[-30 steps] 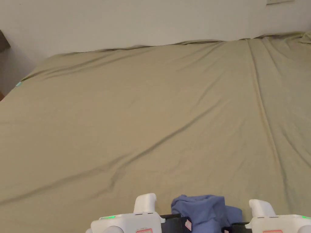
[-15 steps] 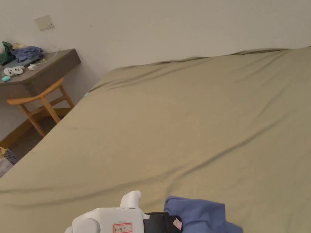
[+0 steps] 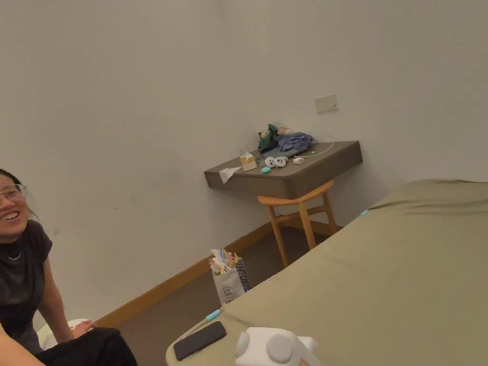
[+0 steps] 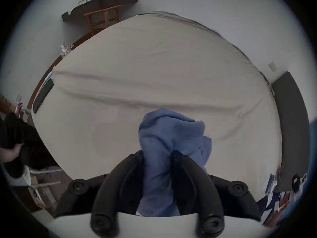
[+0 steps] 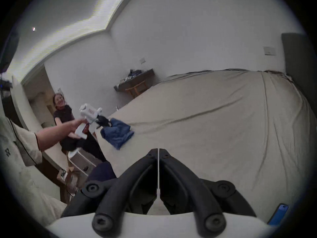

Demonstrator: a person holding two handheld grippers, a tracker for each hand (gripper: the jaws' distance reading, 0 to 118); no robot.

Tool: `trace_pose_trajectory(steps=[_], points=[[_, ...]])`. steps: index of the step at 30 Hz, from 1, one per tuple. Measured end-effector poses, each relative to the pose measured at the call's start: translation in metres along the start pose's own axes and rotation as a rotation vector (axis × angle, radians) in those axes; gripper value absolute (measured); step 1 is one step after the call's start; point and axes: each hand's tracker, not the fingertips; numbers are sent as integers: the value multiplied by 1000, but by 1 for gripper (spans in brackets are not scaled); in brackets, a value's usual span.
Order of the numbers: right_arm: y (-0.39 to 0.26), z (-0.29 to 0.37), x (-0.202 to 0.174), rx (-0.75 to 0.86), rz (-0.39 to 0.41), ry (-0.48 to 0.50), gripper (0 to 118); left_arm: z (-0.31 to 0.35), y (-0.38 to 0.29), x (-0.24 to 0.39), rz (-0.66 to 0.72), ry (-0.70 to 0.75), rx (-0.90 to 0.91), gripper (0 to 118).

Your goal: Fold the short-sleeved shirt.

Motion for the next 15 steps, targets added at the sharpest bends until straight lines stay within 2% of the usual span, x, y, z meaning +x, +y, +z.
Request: trace_pose_trajectory(steps=[1,2,3,5,7,9,11,13,15], points=[[0,-4,-4,-26,15,28,4,-4,-14,9,54,30,-17,36],[0,-10,-9,-71,23,64,4,-10,-17,12,88,118,-39,58],[-1,-14,-14,-104,39,62,4,-11,-21,16,69,141,-52,67],[-5,-20,-25,-138,102,-21,4,-6,-35,31,-6,131,-51,68],[-8,-21,-28,-172,129,-65,4,9,-43,45,-63,104,-12,68],[-1,-16,-16,-223,76,-61,4,20,-40,51,-71,15,48,68],[-3,-10,-11,-225,82,-134,4,46,-38,63,-43,-44,127,68],[-6,6,-2,-203,92,-198,4,83,-35,86,-47,-15,217,68],[0,23,4,-152,55,-206,4,116,-32,110,-128,39,353,67]])
